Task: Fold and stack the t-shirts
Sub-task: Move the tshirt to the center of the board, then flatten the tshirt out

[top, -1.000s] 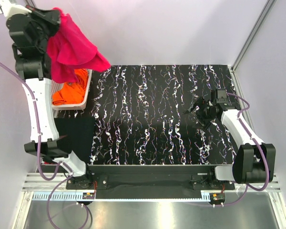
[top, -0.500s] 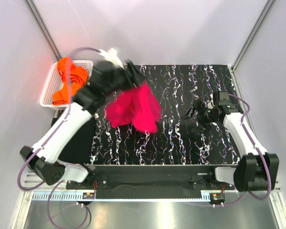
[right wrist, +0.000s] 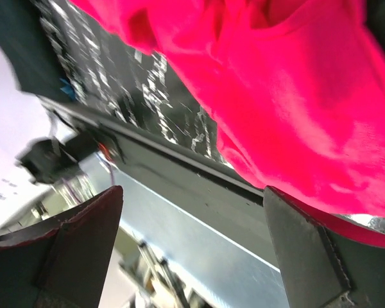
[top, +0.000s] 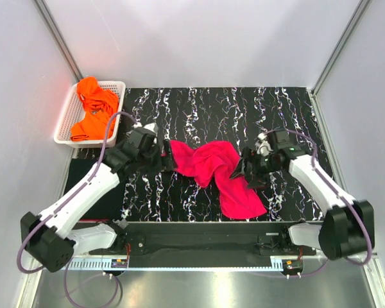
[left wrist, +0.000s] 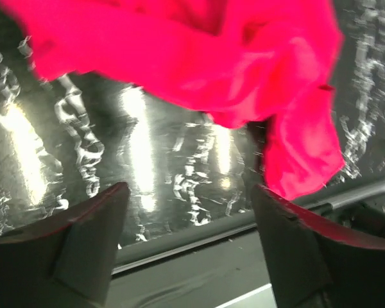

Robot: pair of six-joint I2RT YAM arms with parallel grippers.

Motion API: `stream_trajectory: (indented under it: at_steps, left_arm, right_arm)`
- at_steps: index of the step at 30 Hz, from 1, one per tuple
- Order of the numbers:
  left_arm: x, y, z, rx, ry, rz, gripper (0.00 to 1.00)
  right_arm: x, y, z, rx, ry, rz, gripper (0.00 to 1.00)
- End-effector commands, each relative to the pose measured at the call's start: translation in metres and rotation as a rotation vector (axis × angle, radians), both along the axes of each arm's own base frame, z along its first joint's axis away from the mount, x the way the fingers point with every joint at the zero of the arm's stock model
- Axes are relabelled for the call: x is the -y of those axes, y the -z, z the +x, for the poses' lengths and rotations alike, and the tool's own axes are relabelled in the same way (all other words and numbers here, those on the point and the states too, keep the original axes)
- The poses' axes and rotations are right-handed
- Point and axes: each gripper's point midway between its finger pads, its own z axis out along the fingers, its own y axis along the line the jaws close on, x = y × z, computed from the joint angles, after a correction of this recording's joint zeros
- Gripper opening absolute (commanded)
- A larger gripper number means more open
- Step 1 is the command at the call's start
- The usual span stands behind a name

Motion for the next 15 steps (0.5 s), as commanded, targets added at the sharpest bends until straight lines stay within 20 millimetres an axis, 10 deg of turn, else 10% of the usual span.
stream_trajectory:
  at_steps: [1, 8, 12, 15]
  left_arm:
    - [-0.014, 0.048, 0.003, -0.175, -0.037, -0.015, 0.85]
    - [-0.032, 0.085, 0.041, -0.218, -0.063, 0.041, 0.79]
    - [-0.038, 0.095, 0.067, -0.233, -0.089, 0.061, 0.74]
    - [-0.033, 0.100, 0.080, -0.247, -0.087, 0.036, 0.73]
  right_arm:
    - [-0.014, 0.024, -0.001, -0.030, -0.078, -0.032, 0.98]
    - [0.017, 0.071, 0.010, -0.054, 0.002, -0.288, 0.91]
    - [0.007, 0.078, 0.017, -0.088, -0.027, -0.254, 0.67]
    - [0.003, 0.083, 0.024, -0.105, -0.028, -0.242, 0.68]
